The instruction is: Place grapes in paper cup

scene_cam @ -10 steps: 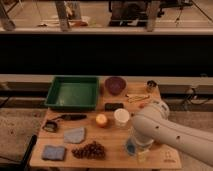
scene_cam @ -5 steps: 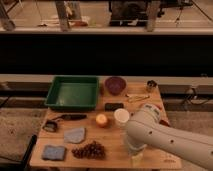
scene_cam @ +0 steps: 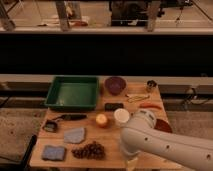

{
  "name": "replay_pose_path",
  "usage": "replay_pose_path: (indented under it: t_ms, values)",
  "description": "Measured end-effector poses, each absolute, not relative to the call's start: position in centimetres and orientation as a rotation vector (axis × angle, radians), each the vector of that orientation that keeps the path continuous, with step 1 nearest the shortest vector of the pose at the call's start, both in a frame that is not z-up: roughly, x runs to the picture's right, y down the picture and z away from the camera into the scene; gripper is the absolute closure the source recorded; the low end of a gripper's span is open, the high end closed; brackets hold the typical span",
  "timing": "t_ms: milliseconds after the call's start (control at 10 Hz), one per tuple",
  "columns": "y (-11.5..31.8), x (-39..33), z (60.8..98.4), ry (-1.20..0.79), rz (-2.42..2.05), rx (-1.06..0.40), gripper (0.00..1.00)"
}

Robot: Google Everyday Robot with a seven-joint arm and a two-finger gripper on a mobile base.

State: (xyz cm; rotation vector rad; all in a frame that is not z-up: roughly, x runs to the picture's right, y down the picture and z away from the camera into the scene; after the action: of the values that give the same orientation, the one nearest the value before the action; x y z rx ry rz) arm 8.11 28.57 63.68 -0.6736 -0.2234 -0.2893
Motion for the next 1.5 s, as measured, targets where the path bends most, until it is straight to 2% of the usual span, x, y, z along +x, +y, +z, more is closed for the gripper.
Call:
replay_pose_path:
  t_ms: [400,800,1100,1500]
  values:
    - [27.3,5.3,64.1,-0.355,-0.271,-0.658,0.2]
    - [26.1,4.7,66.3,-0.454,-0.234,-0.647,0.2]
    - [26.1,3.9,67.1,-0.491,-0.219,-0.636,0.2]
    - [26.9,-0.6,68.2,-0.543,-0.247,-0.632,0.2]
